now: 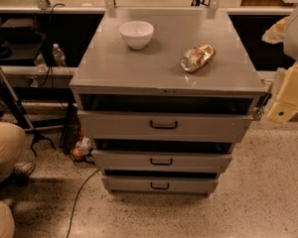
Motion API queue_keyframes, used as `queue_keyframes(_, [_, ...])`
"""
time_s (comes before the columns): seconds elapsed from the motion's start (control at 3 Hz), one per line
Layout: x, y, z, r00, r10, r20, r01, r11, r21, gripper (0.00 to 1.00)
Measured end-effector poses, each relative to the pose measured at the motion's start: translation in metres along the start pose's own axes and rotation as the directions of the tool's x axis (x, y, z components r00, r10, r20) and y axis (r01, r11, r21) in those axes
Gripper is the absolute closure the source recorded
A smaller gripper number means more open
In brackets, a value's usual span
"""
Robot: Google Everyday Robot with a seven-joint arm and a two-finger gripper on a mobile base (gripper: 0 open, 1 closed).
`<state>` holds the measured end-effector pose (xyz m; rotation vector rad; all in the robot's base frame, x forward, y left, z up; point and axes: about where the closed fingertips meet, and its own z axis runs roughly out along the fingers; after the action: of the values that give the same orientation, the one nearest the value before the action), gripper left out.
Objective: Open bottom drawer
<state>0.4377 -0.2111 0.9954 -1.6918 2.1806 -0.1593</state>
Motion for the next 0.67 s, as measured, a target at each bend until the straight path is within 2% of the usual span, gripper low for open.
queue_keyframes(0.33, [0.0,0.001,0.002,1.0,-0.002,0.002,0.002,1.0,-0.001,0.0])
queue_keyframes(0.67, [0.007,0.015,0.029,0.999,-0.034,0.021,0.034,0.9992,-0.021,0.0])
